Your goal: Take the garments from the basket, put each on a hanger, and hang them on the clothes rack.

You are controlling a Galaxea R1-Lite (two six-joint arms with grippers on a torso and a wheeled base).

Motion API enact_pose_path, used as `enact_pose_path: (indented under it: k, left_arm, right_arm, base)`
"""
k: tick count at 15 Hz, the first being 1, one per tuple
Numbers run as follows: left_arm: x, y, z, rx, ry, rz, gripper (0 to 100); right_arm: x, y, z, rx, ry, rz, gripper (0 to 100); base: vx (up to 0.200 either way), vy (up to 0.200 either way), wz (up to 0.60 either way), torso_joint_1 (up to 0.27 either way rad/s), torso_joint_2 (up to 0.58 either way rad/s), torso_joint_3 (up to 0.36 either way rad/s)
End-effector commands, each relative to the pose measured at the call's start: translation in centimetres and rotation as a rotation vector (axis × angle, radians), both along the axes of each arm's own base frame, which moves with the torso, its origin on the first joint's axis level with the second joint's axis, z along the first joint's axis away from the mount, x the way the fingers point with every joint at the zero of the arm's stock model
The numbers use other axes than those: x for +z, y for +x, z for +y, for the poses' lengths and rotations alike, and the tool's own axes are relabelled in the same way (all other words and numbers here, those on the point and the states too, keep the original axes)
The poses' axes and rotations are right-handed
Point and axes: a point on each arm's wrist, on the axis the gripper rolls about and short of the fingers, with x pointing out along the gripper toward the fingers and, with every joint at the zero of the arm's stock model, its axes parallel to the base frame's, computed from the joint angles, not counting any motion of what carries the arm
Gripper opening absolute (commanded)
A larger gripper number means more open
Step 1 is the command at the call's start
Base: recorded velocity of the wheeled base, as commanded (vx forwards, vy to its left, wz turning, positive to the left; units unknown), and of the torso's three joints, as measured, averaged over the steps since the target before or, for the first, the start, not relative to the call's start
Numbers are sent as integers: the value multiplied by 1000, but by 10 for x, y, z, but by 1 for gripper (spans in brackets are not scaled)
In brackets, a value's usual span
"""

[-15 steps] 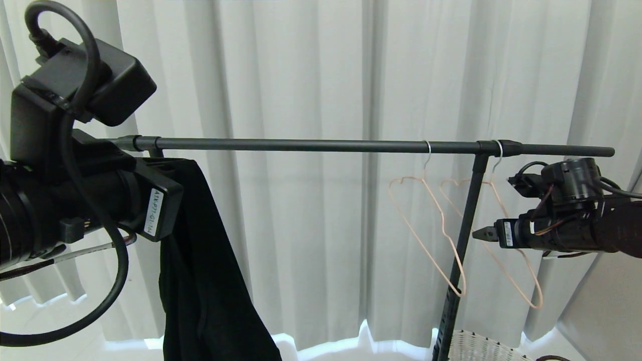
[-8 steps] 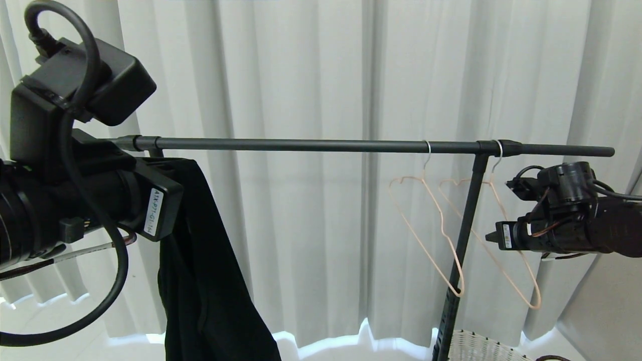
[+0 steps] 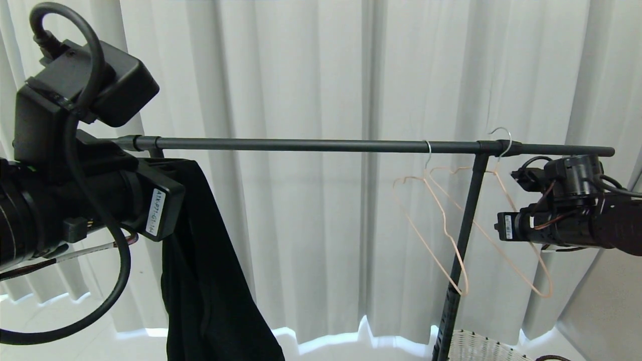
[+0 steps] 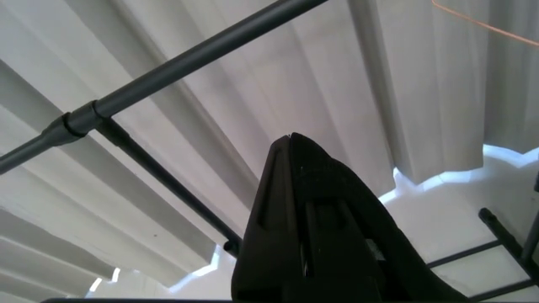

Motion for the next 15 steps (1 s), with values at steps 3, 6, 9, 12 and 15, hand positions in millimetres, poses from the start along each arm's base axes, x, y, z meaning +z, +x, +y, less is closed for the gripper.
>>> enact_pose_path:
  k: [3, 6, 9, 12, 15]
  left_arm:
    - [0, 0, 1, 5, 1, 1, 0]
    - [0, 2, 2, 15, 1, 1, 0]
    - [-1, 2, 2, 17, 1, 2, 0]
    - [-2, 5, 0, 7, 40, 4, 0]
    - [-3, 6, 0, 4, 49, 4, 0]
  right_arm:
    - [19, -14, -3, -16, -2, -60, 0]
    - [18, -26, -5, -35, -22, -54, 0]
    - [15, -40, -8, -87, -62, -47, 0]
    - [17, -57, -11, -90, -65, -52, 0]
    - [17, -68, -13, -93, -68, -55, 0]
  base:
    - [0, 0, 0, 0, 0, 0]
    - [0, 0, 0, 0, 0, 0]
    - [0, 0, 0, 0, 0, 0]
    - [0, 0, 0, 0, 0, 0]
    - [-200, 0, 0, 7, 4, 2]
